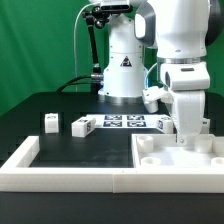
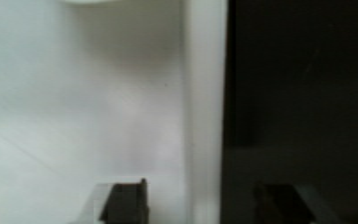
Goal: Assemble one leg
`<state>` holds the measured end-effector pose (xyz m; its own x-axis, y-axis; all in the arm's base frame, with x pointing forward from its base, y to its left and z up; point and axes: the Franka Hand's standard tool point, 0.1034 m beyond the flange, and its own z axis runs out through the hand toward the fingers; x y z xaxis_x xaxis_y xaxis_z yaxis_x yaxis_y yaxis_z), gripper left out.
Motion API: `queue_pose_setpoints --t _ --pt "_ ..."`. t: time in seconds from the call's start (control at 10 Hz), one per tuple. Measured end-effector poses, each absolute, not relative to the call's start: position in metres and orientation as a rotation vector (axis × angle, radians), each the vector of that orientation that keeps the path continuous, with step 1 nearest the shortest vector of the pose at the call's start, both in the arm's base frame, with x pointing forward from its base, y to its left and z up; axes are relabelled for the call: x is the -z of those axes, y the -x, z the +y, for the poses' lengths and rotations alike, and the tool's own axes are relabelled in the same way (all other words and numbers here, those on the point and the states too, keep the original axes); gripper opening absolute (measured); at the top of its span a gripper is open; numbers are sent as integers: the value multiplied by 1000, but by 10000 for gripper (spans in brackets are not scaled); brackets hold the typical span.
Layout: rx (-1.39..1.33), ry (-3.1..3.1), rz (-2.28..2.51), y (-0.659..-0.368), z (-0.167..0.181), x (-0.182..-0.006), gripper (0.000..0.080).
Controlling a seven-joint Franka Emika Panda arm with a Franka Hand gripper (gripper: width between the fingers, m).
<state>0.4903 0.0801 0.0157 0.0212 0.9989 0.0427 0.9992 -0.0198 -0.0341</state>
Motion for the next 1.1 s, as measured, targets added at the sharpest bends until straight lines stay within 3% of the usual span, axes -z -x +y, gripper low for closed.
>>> queue_pose_setpoints --t 0.1,0.2,0.3,0.7,1.1 --pt "10 2206 -2160 -490 80 -16 377" --pt "10 2207 -2159 -490 80 -16 556" --pt "10 2207 -2159 -490 79 -16 620" --pt "8 2210 -2156 -490 79 -16 648" --pt "14 2300 -2115 -490 87 -55 649"
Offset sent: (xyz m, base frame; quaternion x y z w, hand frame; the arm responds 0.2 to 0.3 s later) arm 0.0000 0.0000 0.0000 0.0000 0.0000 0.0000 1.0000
